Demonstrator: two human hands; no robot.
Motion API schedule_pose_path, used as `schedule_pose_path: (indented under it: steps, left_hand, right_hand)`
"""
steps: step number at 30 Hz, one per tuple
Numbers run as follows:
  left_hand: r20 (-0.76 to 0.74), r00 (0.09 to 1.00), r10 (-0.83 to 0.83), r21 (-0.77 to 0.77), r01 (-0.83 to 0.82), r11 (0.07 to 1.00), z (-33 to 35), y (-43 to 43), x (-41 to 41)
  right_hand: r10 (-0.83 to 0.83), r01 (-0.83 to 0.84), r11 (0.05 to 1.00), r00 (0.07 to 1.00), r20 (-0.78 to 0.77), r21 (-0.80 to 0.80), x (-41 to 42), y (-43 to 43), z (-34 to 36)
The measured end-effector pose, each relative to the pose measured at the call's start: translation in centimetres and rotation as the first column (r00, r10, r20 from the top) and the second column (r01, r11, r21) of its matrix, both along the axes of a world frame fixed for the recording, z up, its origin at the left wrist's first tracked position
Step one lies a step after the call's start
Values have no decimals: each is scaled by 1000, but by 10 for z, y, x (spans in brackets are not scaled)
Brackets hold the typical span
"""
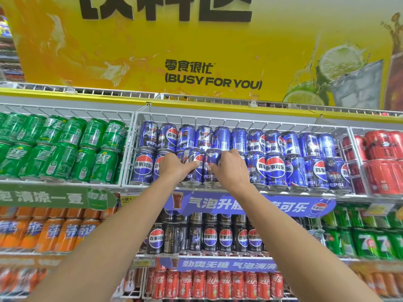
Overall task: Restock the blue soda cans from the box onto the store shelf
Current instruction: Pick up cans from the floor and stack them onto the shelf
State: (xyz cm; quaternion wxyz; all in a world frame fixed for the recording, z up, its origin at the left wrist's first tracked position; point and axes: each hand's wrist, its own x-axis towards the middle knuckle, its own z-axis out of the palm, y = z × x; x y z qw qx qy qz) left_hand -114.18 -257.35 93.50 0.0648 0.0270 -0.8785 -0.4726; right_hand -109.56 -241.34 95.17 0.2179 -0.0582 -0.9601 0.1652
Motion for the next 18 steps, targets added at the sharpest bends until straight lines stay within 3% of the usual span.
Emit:
schedule_pose_path:
  steps: [9,18]
  left_hand:
    - [-1,1000,-30,-187,29,982,8,10,14]
    - [33,999,-38,-209,44,977,16,6,19]
  right_hand:
    - [71,-71,997,997,41,2,11,8,4]
    - [83,-82,996,996,30,-37,14,9,1]
